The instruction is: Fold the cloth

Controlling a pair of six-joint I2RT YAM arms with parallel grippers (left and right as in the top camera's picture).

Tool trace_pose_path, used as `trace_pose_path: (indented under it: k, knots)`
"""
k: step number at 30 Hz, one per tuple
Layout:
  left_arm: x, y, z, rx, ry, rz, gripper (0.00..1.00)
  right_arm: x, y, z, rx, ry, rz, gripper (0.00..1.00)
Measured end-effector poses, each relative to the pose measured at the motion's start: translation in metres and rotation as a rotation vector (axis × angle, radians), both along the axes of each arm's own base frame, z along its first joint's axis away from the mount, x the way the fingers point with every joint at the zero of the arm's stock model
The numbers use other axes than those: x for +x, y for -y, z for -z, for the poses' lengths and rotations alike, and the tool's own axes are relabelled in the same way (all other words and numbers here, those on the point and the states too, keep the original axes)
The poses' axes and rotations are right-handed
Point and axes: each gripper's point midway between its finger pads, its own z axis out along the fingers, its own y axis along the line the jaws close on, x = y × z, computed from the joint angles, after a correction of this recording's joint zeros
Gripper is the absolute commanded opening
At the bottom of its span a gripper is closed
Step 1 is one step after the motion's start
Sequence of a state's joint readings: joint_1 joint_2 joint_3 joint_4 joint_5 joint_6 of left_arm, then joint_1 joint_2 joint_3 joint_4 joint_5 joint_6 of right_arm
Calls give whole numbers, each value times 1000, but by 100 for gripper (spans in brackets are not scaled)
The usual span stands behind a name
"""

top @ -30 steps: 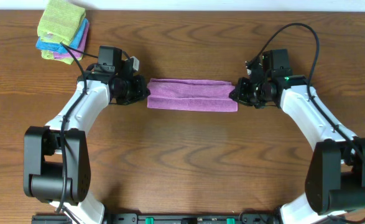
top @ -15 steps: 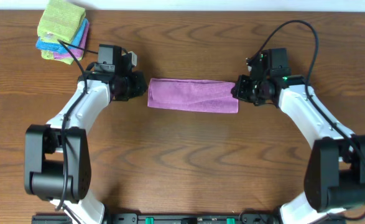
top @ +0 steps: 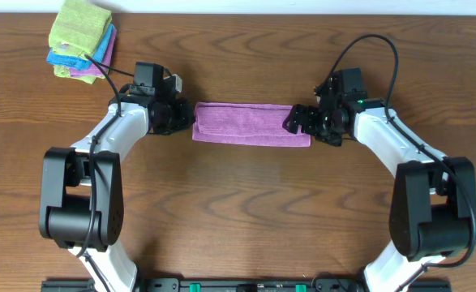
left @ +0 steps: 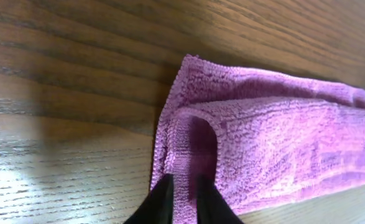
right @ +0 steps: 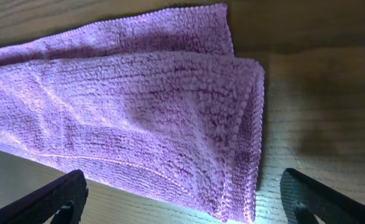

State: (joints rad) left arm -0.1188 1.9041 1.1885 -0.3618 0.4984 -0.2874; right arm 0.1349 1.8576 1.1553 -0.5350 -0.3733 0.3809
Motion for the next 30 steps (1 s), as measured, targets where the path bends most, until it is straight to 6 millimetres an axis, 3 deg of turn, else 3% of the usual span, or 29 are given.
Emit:
trace_pose_path:
  k: [1, 2, 3, 4, 11, 14, 16, 19, 25, 30]
  knots:
    - [0, 1, -1, -4, 1, 2, 14, 0, 1, 0, 0, -1, 2, 86]
    - [0, 2, -5, -14, 8, 7, 11, 0, 3, -2, -1, 1, 7, 38]
    - [1, 3, -11, -19, 21, 10, 11, 2, 5, -4, -2, 10, 10, 5]
    - [2, 4, -17, -21, 38, 15, 11, 3, 7, -8, -1, 20, 14, 1]
    - [19, 4, -108, 20, 305, 39, 6, 16, 21, -68, -30, 196, 54, 2]
    - [22, 13, -121, 58, 363, 63, 6, 22, 22, -88, -69, 274, 60, 2]
    - [21, 23, -108, 106, 352, 89, 6, 22, 18, -86, -102, 278, 53, 1]
    - [19, 34, -69, 211, 298, 125, 6, 20, 12, -65, -184, 246, 35, 1]
    - [20, 31, -16, 308, 211, 127, 6, 23, 14, -30, -256, 190, 34, 1]
    - [25, 30, 2, 323, 197, 115, 6, 25, 14, -11, -273, 163, 38, 1]
